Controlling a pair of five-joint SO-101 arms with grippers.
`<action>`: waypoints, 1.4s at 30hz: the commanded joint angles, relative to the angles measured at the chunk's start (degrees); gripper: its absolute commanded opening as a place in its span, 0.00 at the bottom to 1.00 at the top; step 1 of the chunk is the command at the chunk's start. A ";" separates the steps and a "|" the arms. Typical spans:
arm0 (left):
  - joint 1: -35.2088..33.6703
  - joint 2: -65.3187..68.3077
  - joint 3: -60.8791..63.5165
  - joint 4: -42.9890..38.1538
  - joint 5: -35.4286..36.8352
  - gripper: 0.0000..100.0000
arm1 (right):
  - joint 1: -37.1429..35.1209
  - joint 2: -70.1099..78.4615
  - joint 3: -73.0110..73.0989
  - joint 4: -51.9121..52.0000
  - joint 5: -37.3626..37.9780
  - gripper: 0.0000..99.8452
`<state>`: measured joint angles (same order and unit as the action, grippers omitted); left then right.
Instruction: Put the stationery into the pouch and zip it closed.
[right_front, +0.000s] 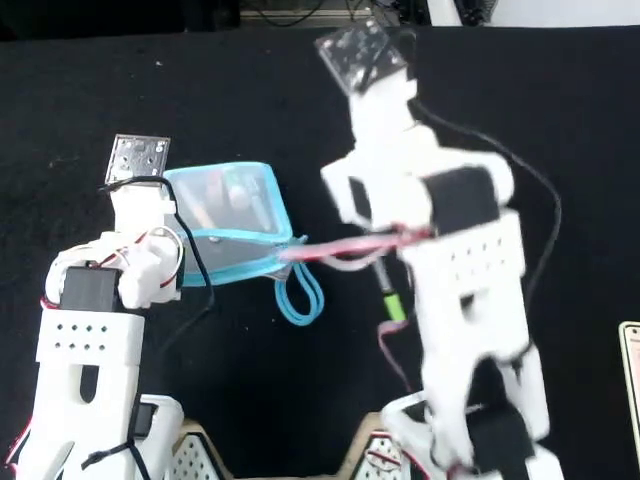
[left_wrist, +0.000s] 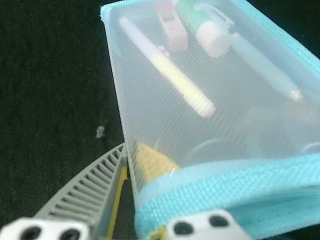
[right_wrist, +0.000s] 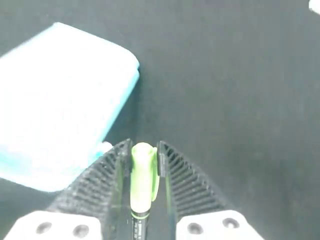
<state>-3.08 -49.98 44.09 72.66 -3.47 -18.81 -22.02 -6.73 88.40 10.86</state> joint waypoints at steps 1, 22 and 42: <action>0.40 0.35 1.01 0.35 -0.18 0.03 | -6.33 -11.12 7.60 -7.82 -0.62 0.01; 0.40 0.35 1.01 0.35 -0.18 0.03 | -26.11 -51.30 51.21 -50.73 -0.62 0.01; 0.40 0.35 1.01 0.35 -0.18 0.03 | -25.93 -61.58 68.70 -71.56 -0.18 0.01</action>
<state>-3.08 -49.98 44.09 72.66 -3.47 -44.48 -82.42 62.73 18.42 10.77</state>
